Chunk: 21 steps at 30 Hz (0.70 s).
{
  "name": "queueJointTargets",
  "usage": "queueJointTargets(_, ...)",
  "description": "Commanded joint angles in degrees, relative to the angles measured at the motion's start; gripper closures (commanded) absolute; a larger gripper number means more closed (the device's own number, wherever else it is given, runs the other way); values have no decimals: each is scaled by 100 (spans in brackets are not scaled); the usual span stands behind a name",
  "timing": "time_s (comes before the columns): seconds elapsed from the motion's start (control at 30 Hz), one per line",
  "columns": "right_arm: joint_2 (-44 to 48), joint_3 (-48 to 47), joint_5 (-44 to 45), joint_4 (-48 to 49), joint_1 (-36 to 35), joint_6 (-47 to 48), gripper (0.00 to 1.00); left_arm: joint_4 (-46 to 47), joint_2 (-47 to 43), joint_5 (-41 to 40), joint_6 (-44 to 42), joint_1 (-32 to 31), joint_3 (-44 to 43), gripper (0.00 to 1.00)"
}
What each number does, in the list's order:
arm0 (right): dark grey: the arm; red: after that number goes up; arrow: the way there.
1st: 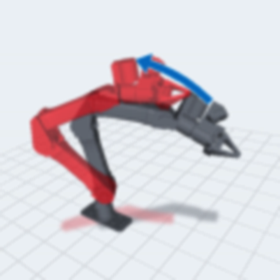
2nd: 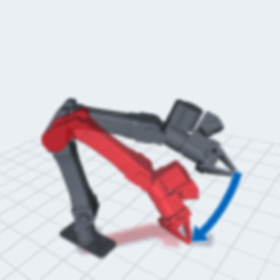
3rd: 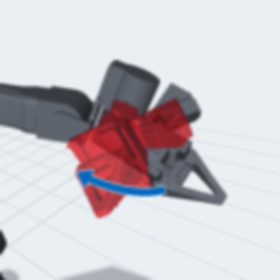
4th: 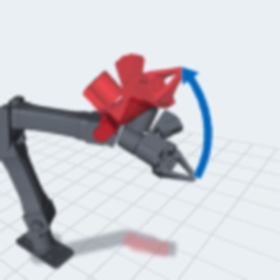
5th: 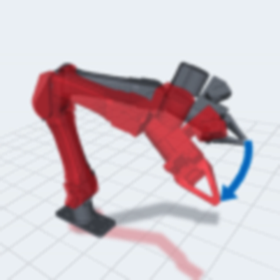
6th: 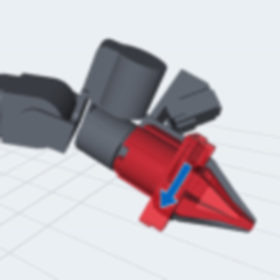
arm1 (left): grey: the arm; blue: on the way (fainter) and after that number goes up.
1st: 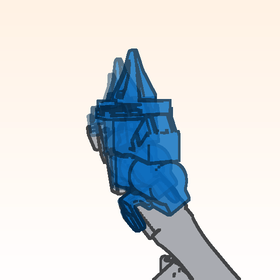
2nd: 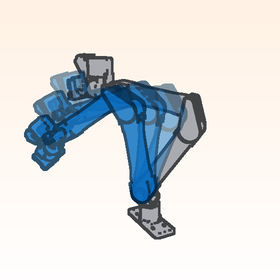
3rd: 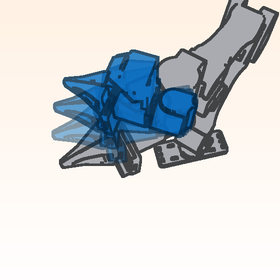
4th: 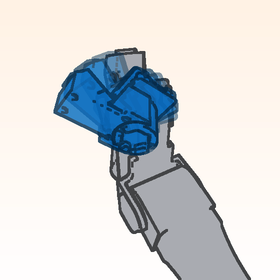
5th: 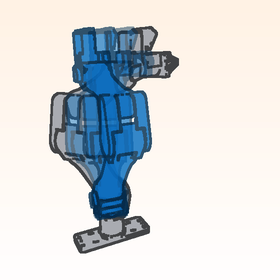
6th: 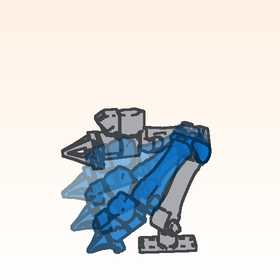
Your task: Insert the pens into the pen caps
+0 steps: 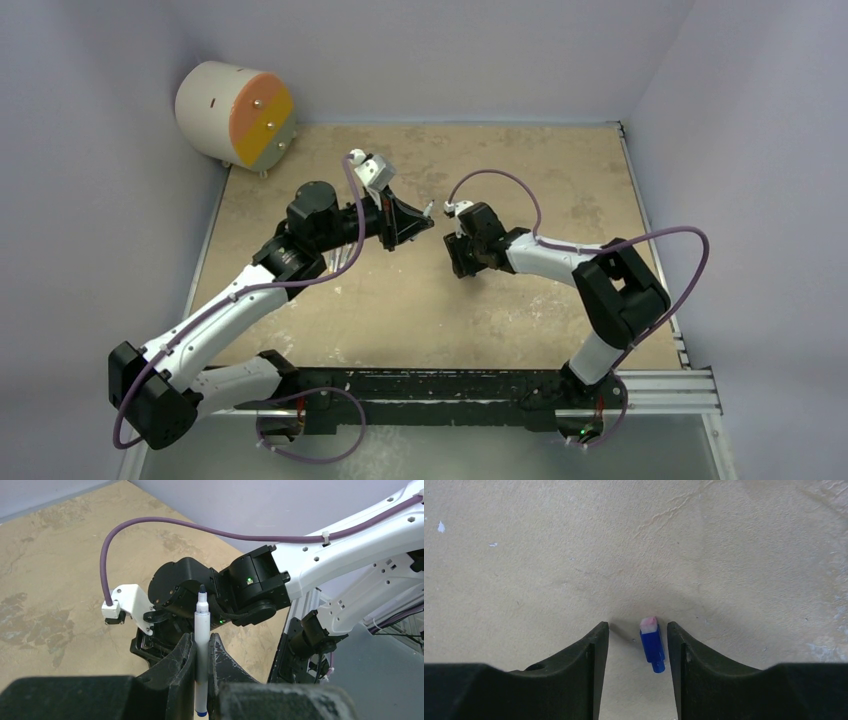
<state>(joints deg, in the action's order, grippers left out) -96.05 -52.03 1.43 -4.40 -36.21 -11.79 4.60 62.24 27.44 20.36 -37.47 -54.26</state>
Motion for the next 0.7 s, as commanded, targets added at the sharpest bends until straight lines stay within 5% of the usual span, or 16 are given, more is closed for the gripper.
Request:
queueJointTargets(0.0,194,161,-118,-83,30,-210,51,239,20,103,-36,32,-230,100)
queueJointTargets(0.47,116,50,381,-353,31,-244,62,251,-14,138,-14,38,-202,100)
queueJointTargets(0.67,-5,-48,483,-506,22,-402,82,243,2,134,-14,34,-206,100)
